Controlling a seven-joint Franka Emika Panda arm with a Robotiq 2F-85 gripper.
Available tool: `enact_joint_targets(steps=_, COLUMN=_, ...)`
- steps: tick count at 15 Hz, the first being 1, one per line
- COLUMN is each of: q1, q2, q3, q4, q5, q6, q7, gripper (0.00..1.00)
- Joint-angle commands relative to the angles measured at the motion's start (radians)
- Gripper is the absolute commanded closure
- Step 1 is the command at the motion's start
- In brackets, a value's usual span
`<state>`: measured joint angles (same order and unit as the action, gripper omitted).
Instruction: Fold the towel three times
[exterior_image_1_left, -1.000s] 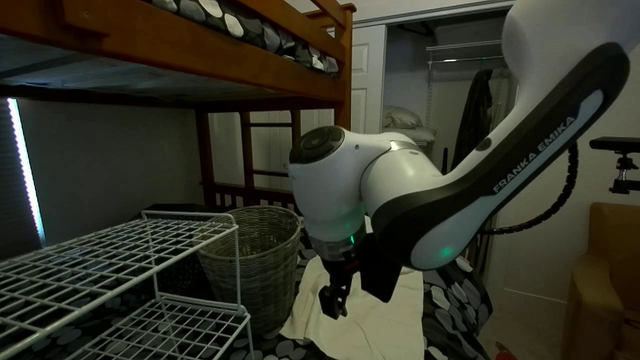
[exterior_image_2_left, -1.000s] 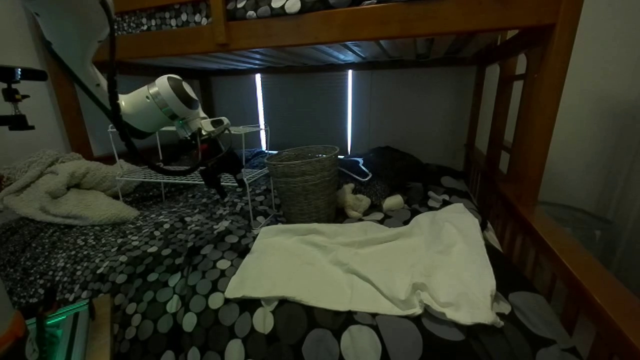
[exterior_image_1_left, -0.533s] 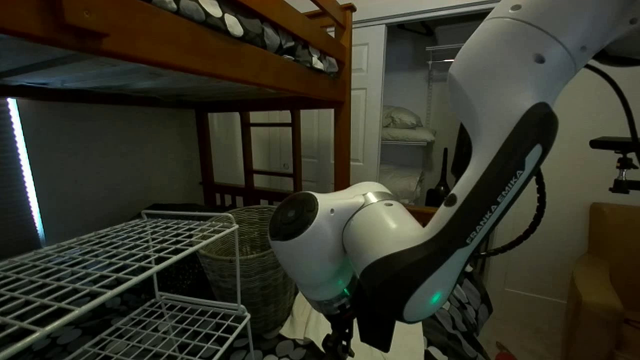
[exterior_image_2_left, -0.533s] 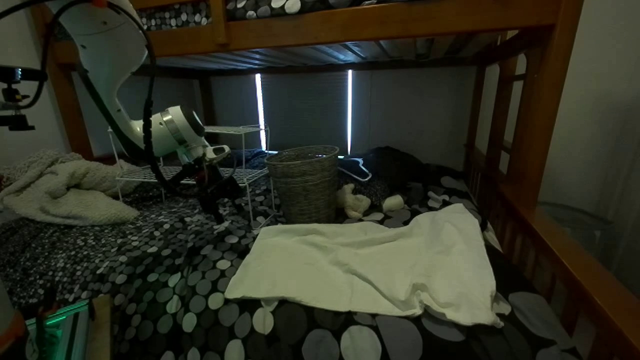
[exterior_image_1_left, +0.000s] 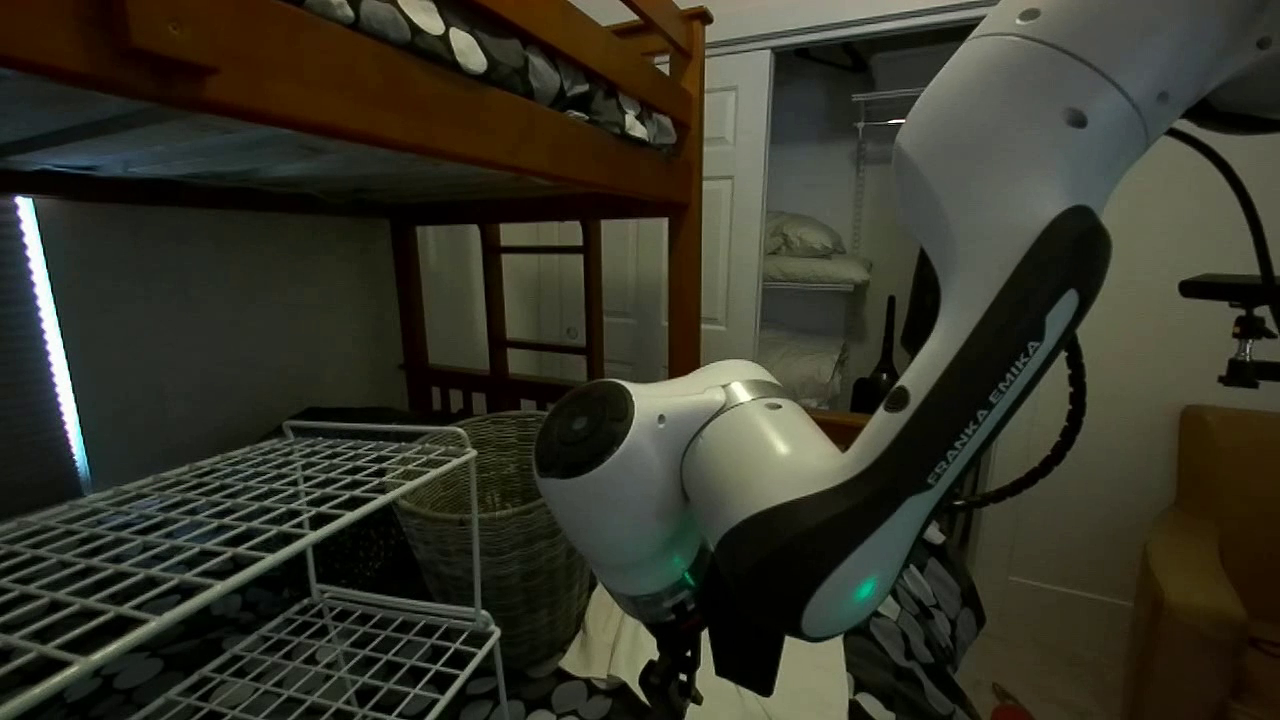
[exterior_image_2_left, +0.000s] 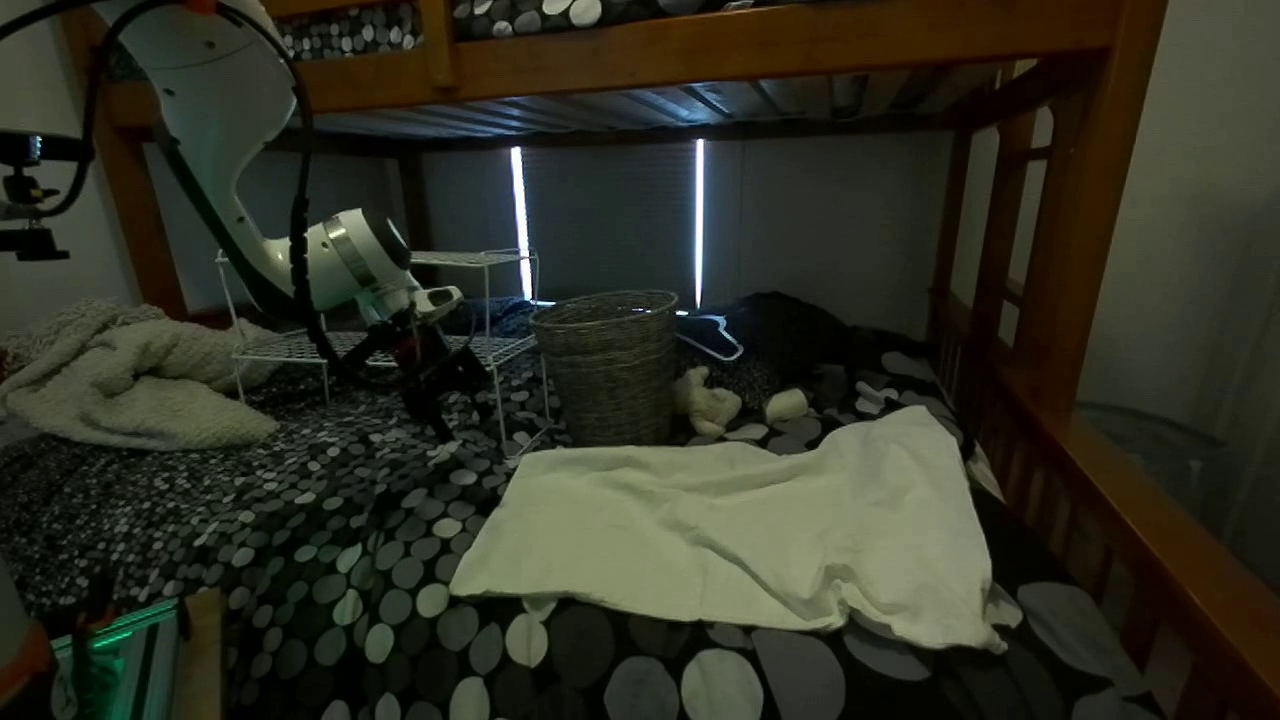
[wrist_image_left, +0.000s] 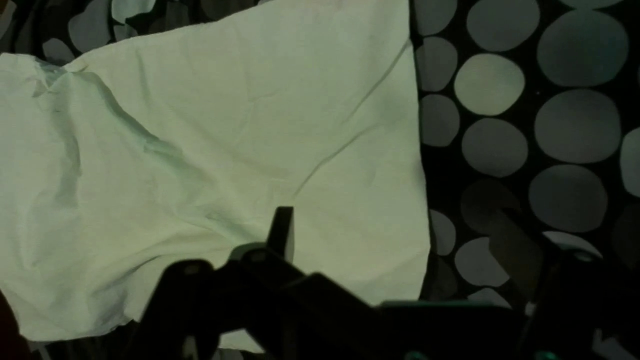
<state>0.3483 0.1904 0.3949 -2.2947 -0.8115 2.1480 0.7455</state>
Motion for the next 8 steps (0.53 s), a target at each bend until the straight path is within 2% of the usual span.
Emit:
enact_joint_targets(steps=1, q1=0.055, q2=0.09, q3=-0.048, q4=0.035, q5=-0.111, q6=0.003, q7=0.065, gripper=0.0)
enact_joint_targets(steps=8, q1=0.109, q2=0.256, q3=-0.1, q4=0.099, q5=-0.299, q6=-0.025, q7=0.201, gripper=0.0)
